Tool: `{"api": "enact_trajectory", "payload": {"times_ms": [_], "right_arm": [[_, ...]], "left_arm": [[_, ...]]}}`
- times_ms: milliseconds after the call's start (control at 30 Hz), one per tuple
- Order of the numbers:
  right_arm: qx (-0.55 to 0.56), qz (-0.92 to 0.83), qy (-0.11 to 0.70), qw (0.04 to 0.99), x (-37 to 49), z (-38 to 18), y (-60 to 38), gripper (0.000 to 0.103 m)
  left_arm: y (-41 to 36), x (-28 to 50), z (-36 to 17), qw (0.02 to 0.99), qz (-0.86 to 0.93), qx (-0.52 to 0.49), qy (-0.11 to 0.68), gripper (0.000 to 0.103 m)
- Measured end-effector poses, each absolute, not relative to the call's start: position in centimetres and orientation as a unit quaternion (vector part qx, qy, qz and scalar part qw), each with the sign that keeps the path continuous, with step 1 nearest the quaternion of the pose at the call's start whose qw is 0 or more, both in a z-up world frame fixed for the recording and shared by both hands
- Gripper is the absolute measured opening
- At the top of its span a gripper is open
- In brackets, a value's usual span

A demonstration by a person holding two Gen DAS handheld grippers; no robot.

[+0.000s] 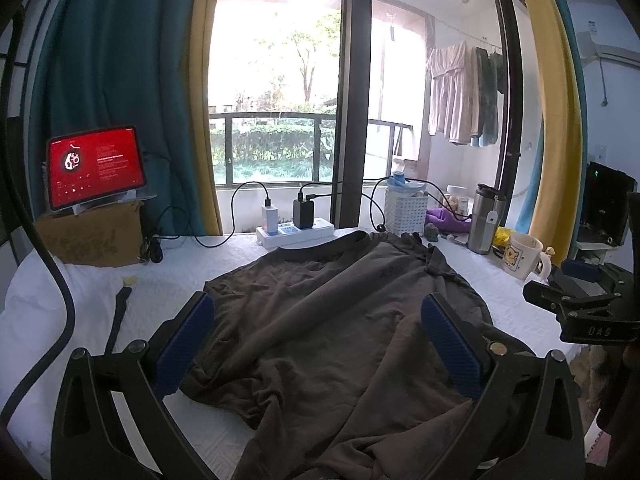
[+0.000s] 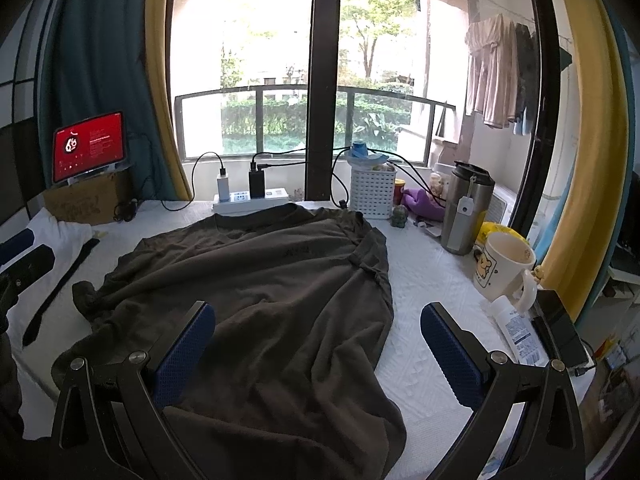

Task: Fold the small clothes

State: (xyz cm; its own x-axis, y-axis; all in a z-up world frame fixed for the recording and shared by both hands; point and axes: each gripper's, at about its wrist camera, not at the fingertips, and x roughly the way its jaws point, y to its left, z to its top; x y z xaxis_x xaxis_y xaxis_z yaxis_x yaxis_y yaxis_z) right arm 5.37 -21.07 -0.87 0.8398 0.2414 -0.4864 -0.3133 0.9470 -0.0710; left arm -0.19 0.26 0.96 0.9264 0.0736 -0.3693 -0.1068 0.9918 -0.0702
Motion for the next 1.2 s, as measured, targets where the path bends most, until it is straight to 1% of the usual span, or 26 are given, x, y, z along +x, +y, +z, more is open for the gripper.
{"api": "enact_trajectory", "payload": {"times_ms": [333, 533, 1000, 1033, 1067, 1133, 1200], "right_arm": [[-0.086, 0.147, 0.267, 0.949, 8.7, -2.3, -20.2, 0.103], [-0.091, 0.135, 0.282, 0.945, 12.1, -3.1, -20.0, 0.103], [-0.084, 0.117, 0.328, 0.934, 25.3, -5.2, -22.6, 0.103], [-0.085, 0.118, 0.333, 0.932, 26.2, -5.4, -22.6, 0.101], [-0.089, 0.12, 0.34, 0.929, 27.5, -5.9, -22.5, 0.094], [-0.096, 0.122, 0.352, 0.923, 29.4, -6.6, -22.1, 0.083], [-0.105, 0.128, 0.362, 0.917, 31.0, -7.3, -21.6, 0.081]], "left_arm": [[0.9, 2.8, -0.6, 0.973, 0.042, -0.042, 0.223, 0.102], [2.5, 5.6, -1.7, 0.966, 0.051, -0.042, 0.249, 0.102], [9.3, 15.1, -4.1, 0.939, 0.089, -0.026, 0.331, 0.102], [9.6, 15.6, -4.3, 0.937, 0.09, -0.025, 0.336, 0.102], [10.3, 16.4, -4.8, 0.933, 0.094, -0.022, 0.346, 0.102], [11.3, 17.6, -5.5, 0.925, 0.099, -0.022, 0.367, 0.102], [12.3, 18.6, -6.3, 0.918, 0.097, -0.025, 0.384, 0.102]]}}
